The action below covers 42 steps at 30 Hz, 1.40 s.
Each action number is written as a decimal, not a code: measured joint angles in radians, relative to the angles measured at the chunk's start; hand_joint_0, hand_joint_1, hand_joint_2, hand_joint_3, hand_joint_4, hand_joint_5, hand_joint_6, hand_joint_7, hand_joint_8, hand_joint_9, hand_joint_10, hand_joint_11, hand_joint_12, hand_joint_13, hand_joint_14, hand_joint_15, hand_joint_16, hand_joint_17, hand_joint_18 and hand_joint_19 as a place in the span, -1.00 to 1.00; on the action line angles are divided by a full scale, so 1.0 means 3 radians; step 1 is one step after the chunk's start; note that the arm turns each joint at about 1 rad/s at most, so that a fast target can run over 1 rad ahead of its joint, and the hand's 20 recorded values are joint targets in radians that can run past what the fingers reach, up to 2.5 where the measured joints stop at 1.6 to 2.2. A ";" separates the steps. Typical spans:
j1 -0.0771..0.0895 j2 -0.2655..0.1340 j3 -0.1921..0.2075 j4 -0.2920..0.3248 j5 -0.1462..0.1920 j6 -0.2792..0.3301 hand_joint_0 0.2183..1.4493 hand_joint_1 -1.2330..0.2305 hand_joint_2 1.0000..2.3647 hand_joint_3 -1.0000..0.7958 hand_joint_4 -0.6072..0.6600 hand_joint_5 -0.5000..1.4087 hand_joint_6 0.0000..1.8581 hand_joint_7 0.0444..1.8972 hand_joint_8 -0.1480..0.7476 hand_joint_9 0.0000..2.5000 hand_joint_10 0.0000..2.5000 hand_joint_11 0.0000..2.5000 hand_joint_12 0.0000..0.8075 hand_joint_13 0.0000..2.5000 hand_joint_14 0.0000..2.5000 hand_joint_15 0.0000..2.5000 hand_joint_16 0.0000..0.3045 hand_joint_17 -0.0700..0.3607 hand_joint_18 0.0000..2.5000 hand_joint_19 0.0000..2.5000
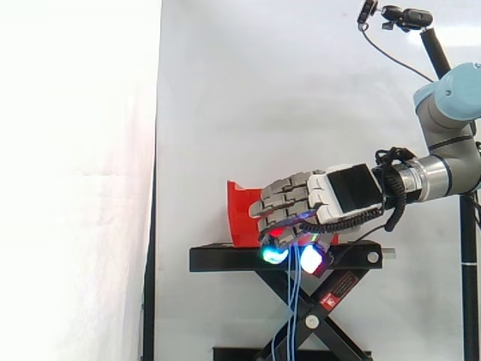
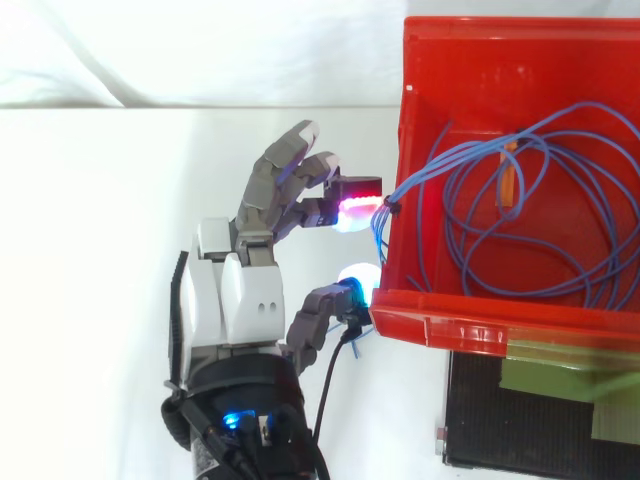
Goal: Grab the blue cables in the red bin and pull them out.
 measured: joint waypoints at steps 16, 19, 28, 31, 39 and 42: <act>0.0000 -0.0001 -0.0001 0.0049 0.0054 -0.0071 -0.08 -0.63 -1.00 -1.00 0.14 0.17 -0.62 -0.45 -0.17 -0.47 -0.99 -0.62 -0.24 -0.59 -0.99 -0.75 -0.74 -0.26 -0.67 -0.60; -0.0004 0.0000 0.0000 0.0054 0.0057 -0.0071 -0.08 -0.63 -1.00 -1.00 0.13 0.17 -0.62 -0.45 -0.18 -0.47 -0.98 -0.61 -0.24 -0.59 -0.99 -0.75 -0.74 -0.26 -0.67 -0.60; -0.0004 0.0000 0.0000 0.0026 0.0058 -0.0085 -0.08 -0.63 -1.00 -1.00 0.14 0.17 -0.63 -0.45 -0.18 -0.46 -0.99 -0.62 -0.24 -0.59 -0.99 -0.75 -0.74 -0.27 -0.66 -0.60; -0.0004 0.0000 -0.0001 0.0020 0.0058 -0.0086 -0.08 -0.63 -1.00 -1.00 0.14 0.18 -0.64 -0.45 -0.18 -0.46 -0.99 -0.61 -0.24 -0.59 -0.99 -0.75 -0.74 -0.27 -0.66 -0.60; -0.0004 -0.0001 0.0000 -0.0017 0.0058 -0.0091 -0.08 -0.63 -1.00 -1.00 0.14 0.18 -0.66 -0.44 -0.18 -0.46 -0.98 -0.62 -0.24 -0.59 -0.99 -0.75 -0.74 -0.27 -0.66 -0.60; -0.0005 0.0000 0.0000 -0.0033 0.0058 -0.0108 -0.07 -0.63 -1.00 -1.00 0.15 0.18 -0.66 -0.44 -0.18 -0.46 -0.99 -0.61 -0.24 -0.59 -0.99 -0.75 -0.74 -0.27 -0.66 -0.60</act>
